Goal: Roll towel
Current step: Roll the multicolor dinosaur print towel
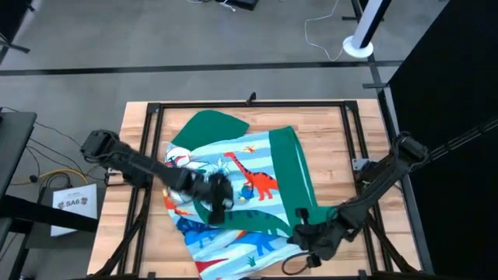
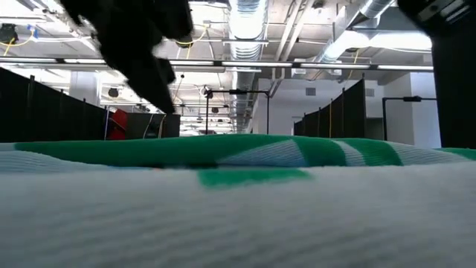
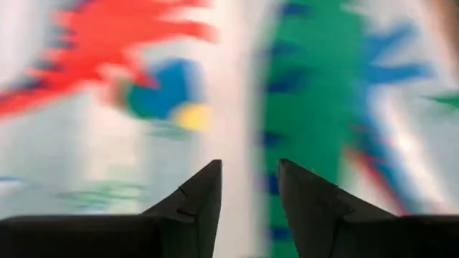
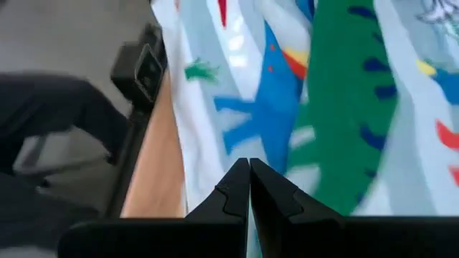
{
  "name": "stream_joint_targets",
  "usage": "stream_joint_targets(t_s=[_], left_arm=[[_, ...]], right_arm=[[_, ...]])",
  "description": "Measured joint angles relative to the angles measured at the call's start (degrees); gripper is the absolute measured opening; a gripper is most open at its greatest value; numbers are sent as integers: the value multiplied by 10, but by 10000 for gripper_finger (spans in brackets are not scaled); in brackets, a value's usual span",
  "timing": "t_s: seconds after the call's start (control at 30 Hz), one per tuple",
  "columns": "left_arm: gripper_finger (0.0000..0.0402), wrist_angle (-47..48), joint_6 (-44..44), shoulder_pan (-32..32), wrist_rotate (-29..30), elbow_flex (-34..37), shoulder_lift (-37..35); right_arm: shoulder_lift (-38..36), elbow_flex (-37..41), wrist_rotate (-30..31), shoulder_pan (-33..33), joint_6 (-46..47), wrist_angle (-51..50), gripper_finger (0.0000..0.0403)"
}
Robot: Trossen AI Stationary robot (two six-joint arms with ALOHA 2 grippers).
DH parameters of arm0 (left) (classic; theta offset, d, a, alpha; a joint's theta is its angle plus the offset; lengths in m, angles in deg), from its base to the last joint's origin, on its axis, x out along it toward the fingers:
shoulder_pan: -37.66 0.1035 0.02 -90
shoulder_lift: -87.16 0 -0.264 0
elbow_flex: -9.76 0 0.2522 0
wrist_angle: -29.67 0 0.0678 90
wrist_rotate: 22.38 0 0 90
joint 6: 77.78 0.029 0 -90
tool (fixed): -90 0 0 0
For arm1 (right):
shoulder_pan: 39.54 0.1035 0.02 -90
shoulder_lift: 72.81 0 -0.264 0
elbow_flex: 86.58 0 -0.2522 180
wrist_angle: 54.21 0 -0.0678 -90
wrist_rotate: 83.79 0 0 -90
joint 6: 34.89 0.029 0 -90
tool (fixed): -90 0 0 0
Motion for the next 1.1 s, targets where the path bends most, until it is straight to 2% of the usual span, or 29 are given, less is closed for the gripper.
stream_joint_targets(t_s=[0.13,0.23,0.3,0.37,0.47,0.6,0.73,0.8,0.97,1.03,1.1], left_arm=[[122,-1,90,123,11,0,0],[122,-18,156,208,12,0,0],[122,-16,177,264,12,0,7],[122,-5,179,317,13,3,11],[122,2,167,382,16,25,14],[122,64,125,448,15,59,22],[121,98,45,465,42,105,21],[116,107,-2,461,59,125,19],[96,122,-83,433,82,148,5],[89,108,-76,408,80,145,-11],[84,46,-45,371,51,147,-27]], right_arm=[[82,6,-36,-16,-25,68,0],[132,5,-93,-23,-64,159,0],[158,3,-133,-32,-50,186,0],[180,5,-157,-37,-19,169,0],[174,1,-168,-33,28,106,0],[133,1,-167,0,90,-57,0],[70,7,-174,43,175,-237,0],[33,12,-170,64,225,-291,0],[-56,46,-87,101,324,-324,0],[-87,61,-57,102,336,-299,0],[-102,74,-22,97,335,-271,0]])
